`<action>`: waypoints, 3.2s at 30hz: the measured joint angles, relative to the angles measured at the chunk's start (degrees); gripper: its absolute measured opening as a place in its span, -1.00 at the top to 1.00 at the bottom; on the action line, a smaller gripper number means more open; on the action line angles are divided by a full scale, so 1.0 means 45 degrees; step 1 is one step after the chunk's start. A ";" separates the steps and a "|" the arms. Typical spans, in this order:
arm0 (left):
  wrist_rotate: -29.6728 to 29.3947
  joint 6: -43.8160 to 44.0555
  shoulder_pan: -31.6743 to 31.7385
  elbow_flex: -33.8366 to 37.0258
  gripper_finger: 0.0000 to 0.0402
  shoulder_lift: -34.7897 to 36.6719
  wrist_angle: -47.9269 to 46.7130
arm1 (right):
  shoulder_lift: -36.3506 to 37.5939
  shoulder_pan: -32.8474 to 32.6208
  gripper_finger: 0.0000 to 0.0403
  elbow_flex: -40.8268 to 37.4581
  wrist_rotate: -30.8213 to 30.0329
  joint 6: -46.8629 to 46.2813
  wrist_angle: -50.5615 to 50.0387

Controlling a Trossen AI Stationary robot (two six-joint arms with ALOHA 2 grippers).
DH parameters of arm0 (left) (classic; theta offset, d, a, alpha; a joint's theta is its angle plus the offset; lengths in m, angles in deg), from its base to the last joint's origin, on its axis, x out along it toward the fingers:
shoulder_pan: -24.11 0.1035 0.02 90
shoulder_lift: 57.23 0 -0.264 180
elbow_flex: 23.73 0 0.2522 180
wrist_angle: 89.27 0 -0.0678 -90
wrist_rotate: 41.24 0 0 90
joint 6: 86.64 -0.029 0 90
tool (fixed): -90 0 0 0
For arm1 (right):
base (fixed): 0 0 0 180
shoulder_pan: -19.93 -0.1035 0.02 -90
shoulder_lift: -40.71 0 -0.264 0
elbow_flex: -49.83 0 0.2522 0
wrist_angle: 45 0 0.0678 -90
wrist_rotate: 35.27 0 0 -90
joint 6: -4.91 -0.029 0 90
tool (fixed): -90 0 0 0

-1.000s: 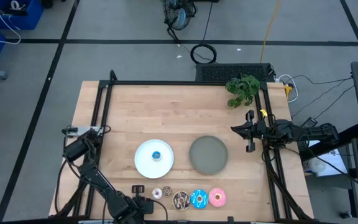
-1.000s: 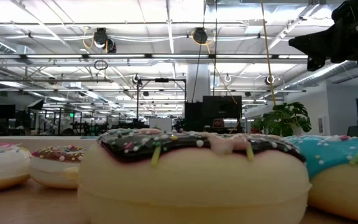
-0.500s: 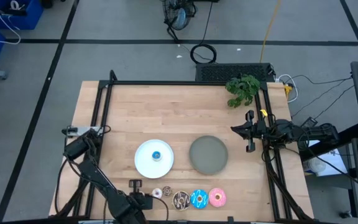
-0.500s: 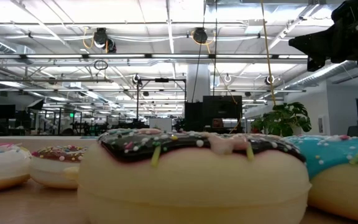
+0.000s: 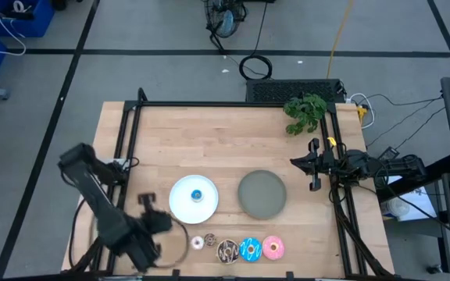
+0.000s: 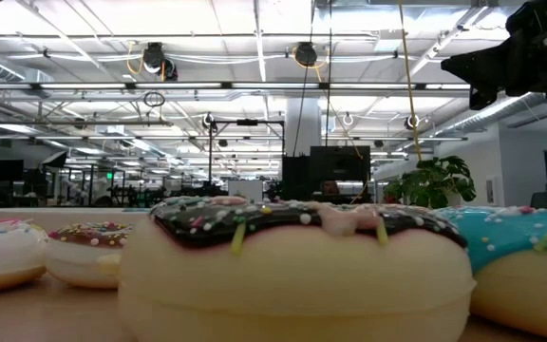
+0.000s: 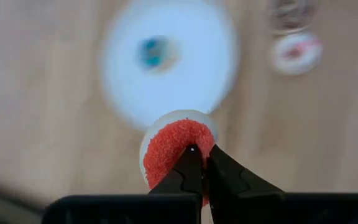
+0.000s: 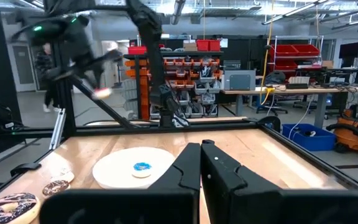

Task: Pick & Place donuts
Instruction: Put the small orange donut on the white plate, then put the small white donut on the white plate

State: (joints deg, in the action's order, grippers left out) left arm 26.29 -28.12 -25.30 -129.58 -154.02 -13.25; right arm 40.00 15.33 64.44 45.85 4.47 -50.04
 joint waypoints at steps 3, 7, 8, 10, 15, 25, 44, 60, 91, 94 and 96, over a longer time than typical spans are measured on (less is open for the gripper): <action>-0.0527 0.0463 -0.0022 0.0667 0.92 0.1418 0.0087 | 0.0000 0.0003 1.00 0.0002 0.0000 0.0002 0.0000; -0.0938 0.1678 -0.0058 0.2093 0.97 0.3007 -0.0029 | 0.0000 -0.0001 1.00 0.0002 0.0000 0.0003 -0.0002; -0.0962 0.2004 -0.0058 0.2516 0.97 0.3301 -0.0036 | 0.0000 0.0001 1.00 0.0002 -0.0004 0.0002 -0.0006; -0.0823 0.2468 -0.0058 0.3402 0.94 0.3785 0.0122 | 0.0000 0.0002 1.00 0.0002 0.0000 0.0003 -0.0009; 0.0181 0.2411 0.0195 0.5107 0.96 0.4045 0.1062 | 0.0000 0.0003 1.00 0.0002 -0.0005 0.0002 -0.0081; 0.0646 0.1578 0.0689 0.5594 0.97 0.4041 0.2243 | 0.0000 -0.0002 1.00 -0.0002 -0.0005 -0.0138 -0.0089; 0.1613 -0.4514 0.3652 0.5594 0.95 -0.0166 0.6983 | 0.0000 0.0003 1.00 0.0001 -0.0005 -0.0094 -0.0089; 0.3184 -0.5970 0.4906 0.5598 0.85 -0.2018 0.8942 | 0.0000 -0.0002 1.00 0.0002 -0.0005 -0.0094 -0.0089; 0.3355 -0.3162 0.3203 0.5584 0.42 0.2700 0.8116 | -0.0005 0.0001 1.00 0.0002 -0.0005 -0.0089 -0.0076; 0.3077 -0.2755 0.2539 0.5584 0.69 0.2885 0.8062 | -0.0005 0.0000 1.00 0.0002 -0.0005 -0.0089 -0.0079; 0.2761 -0.2684 0.2111 0.5584 0.88 0.2877 0.8077 | -0.0005 -0.0002 1.00 0.0002 -0.0005 -0.0089 -0.0079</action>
State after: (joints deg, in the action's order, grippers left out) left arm 38.71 -40.20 -15.80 -104.45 -141.08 23.09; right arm 39.98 15.33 64.45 45.83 4.07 -50.40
